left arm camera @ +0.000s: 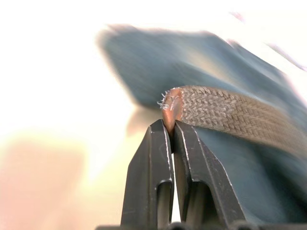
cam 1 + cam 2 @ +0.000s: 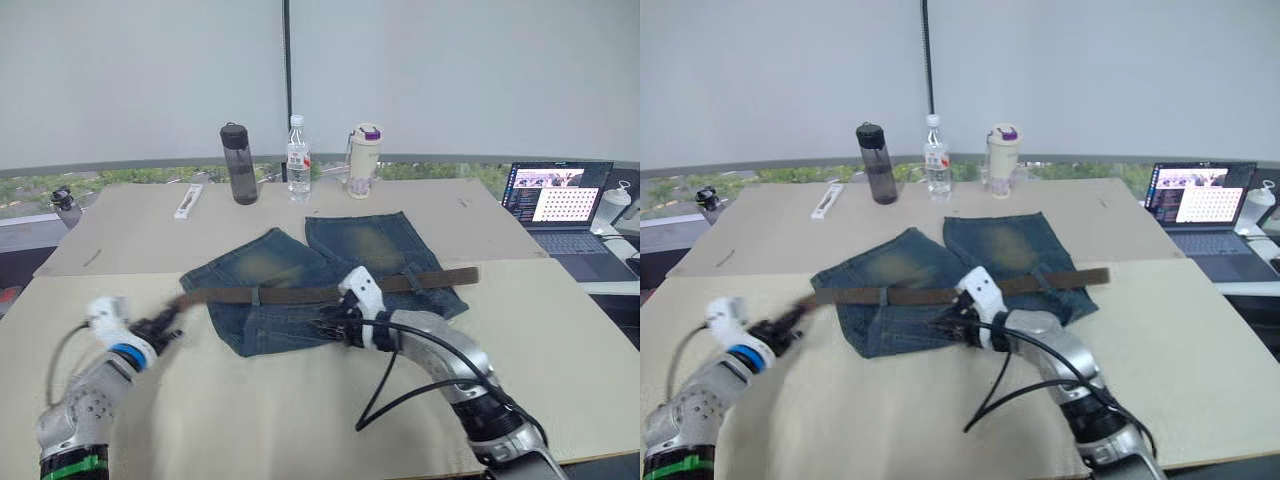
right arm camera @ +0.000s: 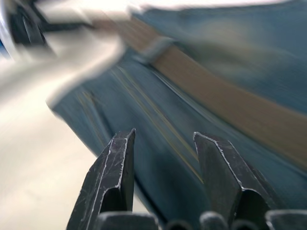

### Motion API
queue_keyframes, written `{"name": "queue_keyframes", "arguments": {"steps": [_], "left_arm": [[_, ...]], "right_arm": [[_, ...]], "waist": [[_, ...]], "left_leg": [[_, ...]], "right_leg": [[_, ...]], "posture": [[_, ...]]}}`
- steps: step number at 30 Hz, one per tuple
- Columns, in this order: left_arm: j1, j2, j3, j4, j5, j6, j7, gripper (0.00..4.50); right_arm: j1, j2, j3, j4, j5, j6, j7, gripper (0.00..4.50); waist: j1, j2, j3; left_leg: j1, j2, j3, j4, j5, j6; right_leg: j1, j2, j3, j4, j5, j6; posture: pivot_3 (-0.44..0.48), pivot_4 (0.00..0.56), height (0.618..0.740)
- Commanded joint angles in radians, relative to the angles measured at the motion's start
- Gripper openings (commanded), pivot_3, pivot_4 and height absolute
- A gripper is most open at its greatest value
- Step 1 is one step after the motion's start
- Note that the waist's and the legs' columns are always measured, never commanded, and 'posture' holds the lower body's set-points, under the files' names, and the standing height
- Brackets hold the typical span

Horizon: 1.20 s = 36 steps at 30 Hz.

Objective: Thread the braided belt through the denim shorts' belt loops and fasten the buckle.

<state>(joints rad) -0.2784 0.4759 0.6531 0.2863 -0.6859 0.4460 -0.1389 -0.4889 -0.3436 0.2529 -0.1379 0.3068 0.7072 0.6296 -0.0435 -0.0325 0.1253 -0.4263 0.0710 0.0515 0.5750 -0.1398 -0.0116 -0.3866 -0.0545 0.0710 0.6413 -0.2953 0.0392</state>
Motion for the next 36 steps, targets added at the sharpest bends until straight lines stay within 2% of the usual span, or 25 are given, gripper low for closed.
{"name": "queue_keyframes", "arguments": {"steps": [1,7,11,16,18,20,23,25,27,29,31,34,36], "left_arm": [[-0.007,0.02,0.081,0.04,0.032,-0.091,0.077,0.0],[0.009,0.006,0.122,-0.004,-0.016,-0.053,0.095,0.0],[0.015,0.01,0.174,0.001,-0.038,-0.036,0.151,0.0],[0.032,0.006,0.189,-0.019,-0.064,0.001,0.161,0.0],[0.081,0.014,0.15,-0.07,-0.091,0.059,0.08,0.0],[0.146,0.026,0.101,-0.141,-0.079,0.099,0.025,0.73],[0.188,0.018,0.145,-0.171,-0.089,0.113,0.065,1.67],[0.215,0.027,0.187,-0.188,-0.119,0.123,0.052,2.35],[0.285,0.059,0.139,-0.27,-0.127,0.137,-0.083,3.08],[0.328,0.067,0.098,-0.37,-0.193,0.168,-0.216,3.74],[0.397,0.12,-0.007,-0.485,-0.185,0.161,-0.409,4.46],[0.45,0.182,-0.115,-0.584,-0.15,0.135,-0.568,4.46],[0.426,0.216,-0.184,-0.622,-0.145,0.128,-0.645,4.46]], "right_arm": [[-0.004,0.012,-0.051,-0.069,0.013,-0.011,-0.025,2.19],[0.036,-0.022,-0.088,-0.122,-0.018,-0.02,-0.067,2.19],[0.076,-0.097,-0.154,-0.22,-0.007,-0.014,-0.059,2.19],[0.103,-0.197,-0.232,-0.234,0.005,0.014,-0.038,2.19],[0.09,-0.267,-0.259,-0.207,0.011,0.028,0.004,2.72],[0.062,-0.343,-0.254,-0.169,0.002,0.022,0.061,3.34],[-0.008,-0.433,-0.22,-0.065,-0.057,-0.041,0.114,4.39],[-0.076,-0.483,-0.181,0.018,-0.094,-0.083,0.175,4.5],[-0.178,-0.491,-0.145,0.146,-0.135,-0.106,0.2,4.5],[-0.246,-0.51,-0.077,0.266,-0.201,-0.205,0.267,4.5],[-0.324,-0.498,-0.01,0.404,-0.264,-0.286,0.321,4.5],[-0.428,-0.453,0.047,0.57,-0.318,-0.376,0.384,4.5],[-0.513,-0.405,0.102,0.705,-0.365,-0.414,0.443,4.5]], "waist": [[0.0,0.0,0.0],[0.029,-0.005,-0.002],[0.034,-0.007,-0.002],[0.031,-0.008,-0.002],[0.03,-0.007,-0.002],[0.028,-0.007,-0.002],[0.026,-0.007,-0.002],[0.024,-0.007,-0.002],[0.014,-0.007,-0.001],[0.015,-0.007,-0.001],[0.024,-0.006,-0.001],[0.026,-0.003,0.0],[0.023,-0.001,0.001]], "left_leg": [[0.001,0.0,0.001,0.0,0.0,0.0],[0.002,-0.001,0.002,0.0,-0.003,-0.009],[0.001,-0.002,0.003,0.0,-0.003,-0.01],[0.002,-0.002,0.003,0.0,-0.003,-0.01],[0.001,-0.002,0.003,0.0,-0.002,-0.009],[0.002,-0.002,0.004,0.0,-0.002,-0.008],[0.003,-0.002,0.005,-0.001,-0.003,-0.01],[0.004,-0.001,0.004,-0.001,-0.003,-0.01],[0.004,-0.001,0.004,-0.001,-0.003,-0.01],[0.003,-0.002,0.005,-0.002,-0.003,-0.01],[0.003,-0.002,0.005,-0.002,-0.003,-0.01],[0.003,-0.002,0.007,-0.003,-0.003,-0.011],[0.002,-0.002,0.009,-0.003,-0.004,-0.011]], "right_leg": [[0.0,0.0,0.0,0.0,0.0,0.0],[-0.001,-0.002,-0.003,0.0,0.0,0.001],[-0.001,-0.005,-0.003,-0.001,0.0,0.001],[0.001,-0.005,-0.003,0.0,0.0,0.001],[0.001,-0.005,-0.003,0.0,0.0,0.001],[0.001,-0.005,-0.002,-0.001,0.0,0.001],[-0.001,-0.005,-0.001,-0.002,0.0,0.0],[-0.001,-0.004,-0.002,-0.002,-0.002,-0.003],[-0.001,-0.004,-0.001,-0.002,-0.002,-0.004],[-0.001,-0.005,-0.001,-0.002,-0.003,-0.005],[-0.001,-0.006,-0.003,-0.006,-0.005,-0.01],[-0.001,-0.007,-0.002,-0.011,-0.004,-0.013],[-0.001,-0.008,0.0,-0.012,-0.003,-0.014]], "posture": [[0.0,0.15,0.74],[0.0,0.15,0.74],[0.0,0.15,0.74],[0.0,0.15,0.74],[0.0,0.15,0.74],[0.0,0.15,0.74],[0.0,0.15,0.74],[0.0,0.15,0.74],[0.0,0.15,0.74],[0.0,0.15,0.74],[0.0,0.15,0.74],[0.0,0.15,0.74],[0.0,0.15,0.74]]}}
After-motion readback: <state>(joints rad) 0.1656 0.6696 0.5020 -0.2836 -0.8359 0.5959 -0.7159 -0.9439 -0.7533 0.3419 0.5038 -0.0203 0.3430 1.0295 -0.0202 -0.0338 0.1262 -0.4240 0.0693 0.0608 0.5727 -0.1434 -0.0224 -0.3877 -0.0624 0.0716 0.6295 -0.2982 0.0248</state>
